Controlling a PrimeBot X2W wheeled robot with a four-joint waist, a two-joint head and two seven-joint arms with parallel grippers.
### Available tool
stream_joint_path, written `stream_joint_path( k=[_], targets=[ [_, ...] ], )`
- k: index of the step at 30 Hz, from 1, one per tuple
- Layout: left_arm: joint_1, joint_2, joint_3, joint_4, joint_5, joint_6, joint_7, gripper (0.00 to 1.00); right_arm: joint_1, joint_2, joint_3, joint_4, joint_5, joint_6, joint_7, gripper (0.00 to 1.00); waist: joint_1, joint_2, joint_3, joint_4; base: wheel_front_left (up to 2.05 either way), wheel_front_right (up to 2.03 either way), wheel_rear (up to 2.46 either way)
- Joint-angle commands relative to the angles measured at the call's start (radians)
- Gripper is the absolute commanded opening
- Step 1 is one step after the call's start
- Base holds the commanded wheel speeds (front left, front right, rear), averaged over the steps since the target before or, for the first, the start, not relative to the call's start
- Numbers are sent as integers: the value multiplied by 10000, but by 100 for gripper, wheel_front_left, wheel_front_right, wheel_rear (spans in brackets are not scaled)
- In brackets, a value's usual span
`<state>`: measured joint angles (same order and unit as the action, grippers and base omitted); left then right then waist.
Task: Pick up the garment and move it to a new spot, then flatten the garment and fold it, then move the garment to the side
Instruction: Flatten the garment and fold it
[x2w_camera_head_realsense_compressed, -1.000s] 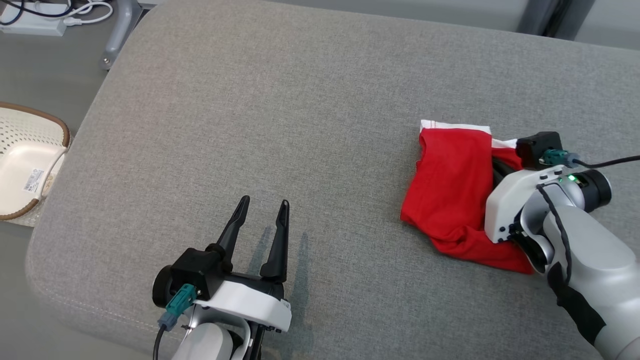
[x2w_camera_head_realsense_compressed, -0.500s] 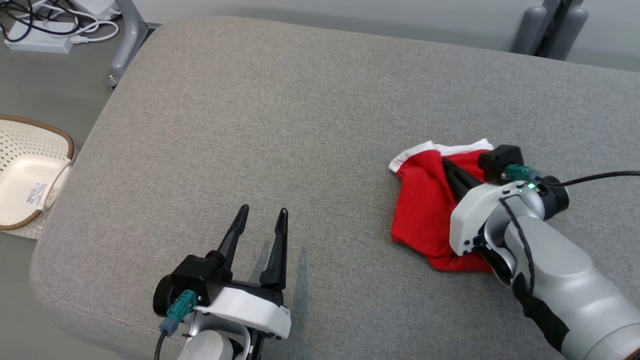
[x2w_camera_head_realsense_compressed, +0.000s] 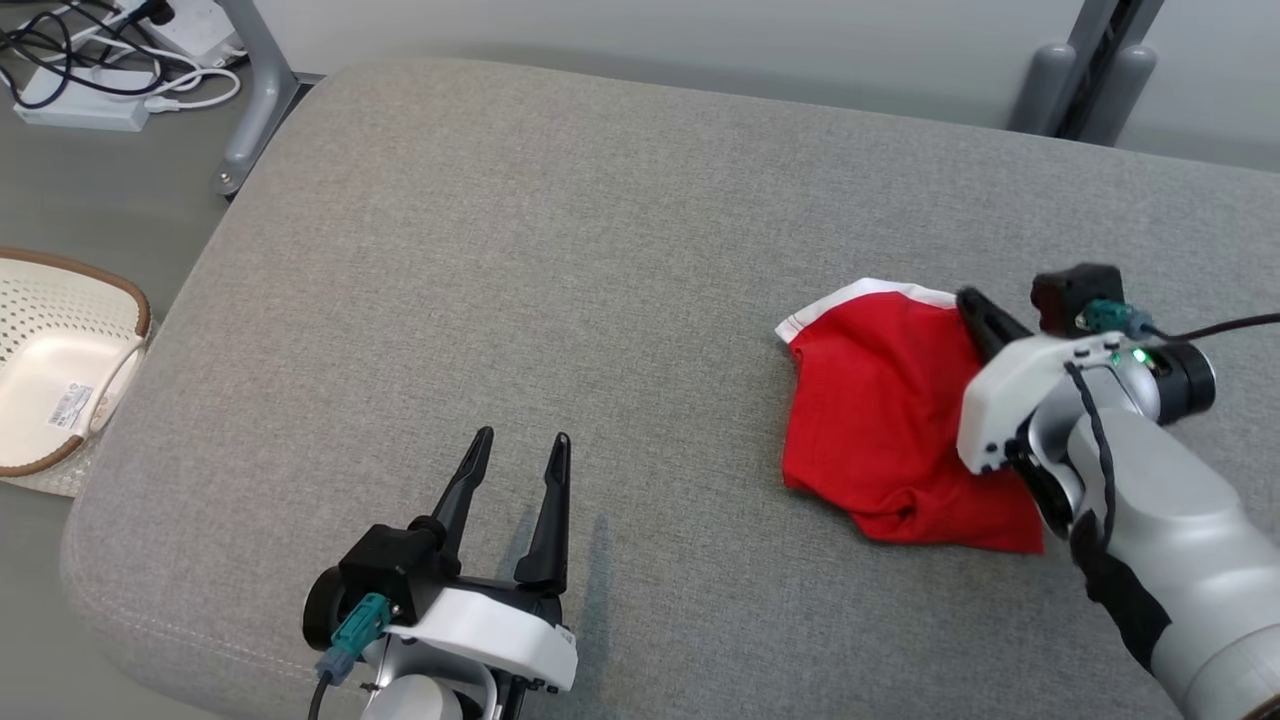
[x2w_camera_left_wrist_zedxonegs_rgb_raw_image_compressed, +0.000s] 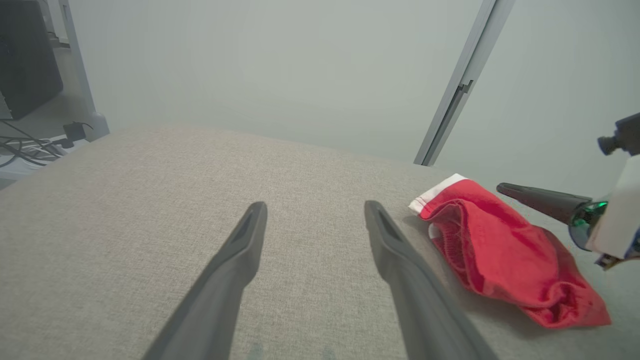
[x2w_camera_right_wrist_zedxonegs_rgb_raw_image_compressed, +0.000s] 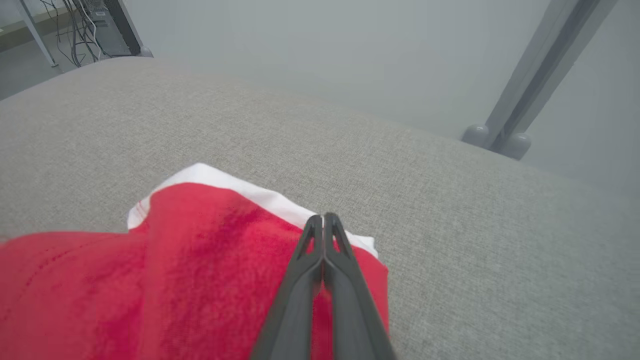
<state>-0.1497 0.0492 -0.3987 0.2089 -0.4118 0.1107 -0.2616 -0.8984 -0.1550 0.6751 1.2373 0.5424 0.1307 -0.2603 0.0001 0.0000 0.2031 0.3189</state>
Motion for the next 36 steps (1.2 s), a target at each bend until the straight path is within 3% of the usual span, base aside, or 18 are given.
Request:
stream_joint_path(
  k=[1, 7, 17, 27, 31, 36],
  targets=[
    [-77, 41, 89, -18, 54, -1, -39, 100, -33, 149, -248, -457, -175, 0, -61, 0, -1, 0, -16, -68, 0, 0, 0],
    [-114, 39, 117, -24, 62, -28, -39, 100, 827, 527, -304, -1295, -499, -1, -56, 0, -1, 0, 5, -162, 0, 0, 0],
    [-237, 41, -57, -37, -8, -45, -39, 100, 1223, 698, -90, -537, -916, -1, -32, 0, -1, 0, 310, 166, 0, 0, 0],
    [-90, 38, 56, 29, 3, 13, -39, 100, 1176, 304, -1593, -1402, -1576, -1, -38, 0, -1, 0, -44, 61, 0, 0, 0],
    [-68, 42, 55, 4, -35, 26, -39, 100, 1291, 467, -2148, -1646, -1999, 0, -40, 0, -1, 0, -139, 6, 0, 0, 0],
    [61, 38, 180, 76, 83, -16, -39, 100, 2057, 875, -1659, -2494, -1795, -1, -39, 0, -1, 0, -276, -92, 0, 0, 0]
  ],
)
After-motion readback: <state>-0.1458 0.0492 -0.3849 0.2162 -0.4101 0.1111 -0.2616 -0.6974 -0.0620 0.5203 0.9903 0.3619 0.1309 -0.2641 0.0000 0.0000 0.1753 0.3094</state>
